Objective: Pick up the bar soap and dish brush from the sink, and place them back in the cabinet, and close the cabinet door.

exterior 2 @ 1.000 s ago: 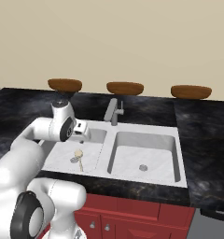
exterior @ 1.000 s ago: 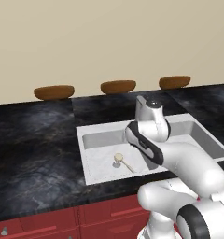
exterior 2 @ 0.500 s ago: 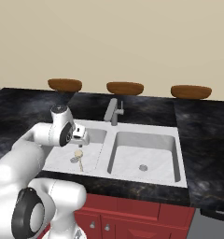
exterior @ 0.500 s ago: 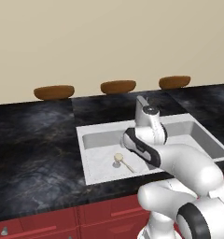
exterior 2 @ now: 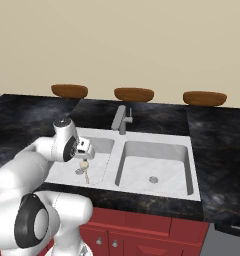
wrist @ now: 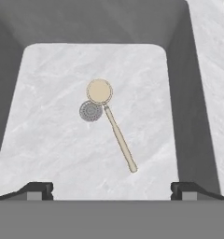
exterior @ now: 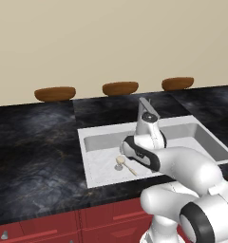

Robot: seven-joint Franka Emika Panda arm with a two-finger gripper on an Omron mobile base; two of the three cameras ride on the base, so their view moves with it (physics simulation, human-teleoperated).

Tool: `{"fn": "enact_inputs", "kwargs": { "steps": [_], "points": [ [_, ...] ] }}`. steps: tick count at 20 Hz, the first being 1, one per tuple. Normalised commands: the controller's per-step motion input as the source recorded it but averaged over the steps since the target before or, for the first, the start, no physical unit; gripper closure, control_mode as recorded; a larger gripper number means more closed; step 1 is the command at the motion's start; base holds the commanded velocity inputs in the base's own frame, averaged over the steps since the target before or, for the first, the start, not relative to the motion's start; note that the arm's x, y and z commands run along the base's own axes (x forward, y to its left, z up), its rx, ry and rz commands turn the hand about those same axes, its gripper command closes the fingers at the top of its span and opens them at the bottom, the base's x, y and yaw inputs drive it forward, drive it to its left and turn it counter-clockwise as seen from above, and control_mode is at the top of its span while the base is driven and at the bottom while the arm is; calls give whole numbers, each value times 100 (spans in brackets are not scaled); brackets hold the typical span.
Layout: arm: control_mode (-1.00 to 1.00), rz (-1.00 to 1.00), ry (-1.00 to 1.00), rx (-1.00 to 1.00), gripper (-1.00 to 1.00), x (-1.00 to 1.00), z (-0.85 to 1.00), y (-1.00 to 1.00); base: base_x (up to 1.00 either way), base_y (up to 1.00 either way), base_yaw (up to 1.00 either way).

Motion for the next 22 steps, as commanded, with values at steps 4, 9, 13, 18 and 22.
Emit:
{"fn": "enact_inputs", "kwargs": {
  "steps": [4,9,13,18,22],
  "points": [
    [-100,0,0,0,-100,16,-16,0,0,0,0],
    [-100,0,0,0,-100,30,-13,0,0,0,0],
    [-100,0,0,0,-100,27,-13,0,0,0,0],
    [-100,0,0,0,-100,15,-11,0,0,0,0],
    [-100,0,0,0,-100,10,-19,0,0,0,0]
  ]
}}
